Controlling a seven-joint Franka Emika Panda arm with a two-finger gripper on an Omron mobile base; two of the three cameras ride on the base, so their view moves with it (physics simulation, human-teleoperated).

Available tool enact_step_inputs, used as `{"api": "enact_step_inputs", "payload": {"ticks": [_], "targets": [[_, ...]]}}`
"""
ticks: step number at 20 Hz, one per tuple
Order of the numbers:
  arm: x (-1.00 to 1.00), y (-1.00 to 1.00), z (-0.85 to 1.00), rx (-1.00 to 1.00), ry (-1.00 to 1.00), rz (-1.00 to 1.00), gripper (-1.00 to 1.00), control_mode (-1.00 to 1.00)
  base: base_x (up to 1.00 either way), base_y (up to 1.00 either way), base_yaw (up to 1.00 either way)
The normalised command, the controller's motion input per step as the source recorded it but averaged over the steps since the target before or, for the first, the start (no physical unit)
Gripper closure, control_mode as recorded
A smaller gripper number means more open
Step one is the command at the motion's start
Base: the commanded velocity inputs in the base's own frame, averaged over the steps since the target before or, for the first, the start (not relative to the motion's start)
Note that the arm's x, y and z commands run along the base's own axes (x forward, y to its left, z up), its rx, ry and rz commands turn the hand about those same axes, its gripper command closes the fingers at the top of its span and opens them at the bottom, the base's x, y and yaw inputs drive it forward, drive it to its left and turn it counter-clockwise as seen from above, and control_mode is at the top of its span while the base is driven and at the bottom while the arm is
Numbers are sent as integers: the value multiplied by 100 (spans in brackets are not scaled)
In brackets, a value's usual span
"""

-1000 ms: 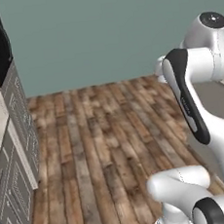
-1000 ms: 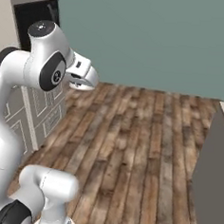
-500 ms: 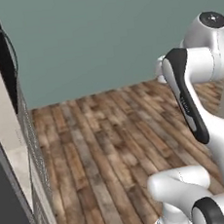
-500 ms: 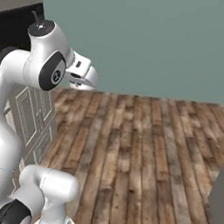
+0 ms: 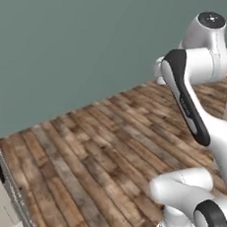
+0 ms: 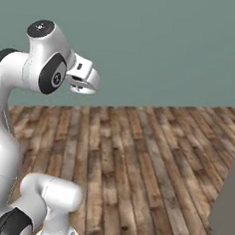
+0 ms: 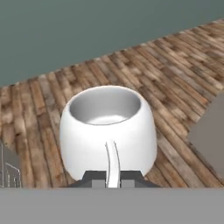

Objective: There is a tray on the dining counter. Grab the cup, mug, and pitcher and place them on the tray. The pitcher may be placed next to the tray if it cannot fit the tray.

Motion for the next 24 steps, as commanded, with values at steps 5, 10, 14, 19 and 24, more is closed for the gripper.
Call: {"api": "enact_step_inputs", "payload": {"ticks": [5,10,14,19,24], "targets": [[0,0,0,0,0,0,100,100,100,0,-65],[0,0,0,0,0,0,100,100,98,10,-62],[0,0,0,0,0,0,100,100,59,58,-56],[0,0,0,0,0,0,100,100,63,77,-59],[0,0,0,0,0,0,100,100,43,80,-57]]}}
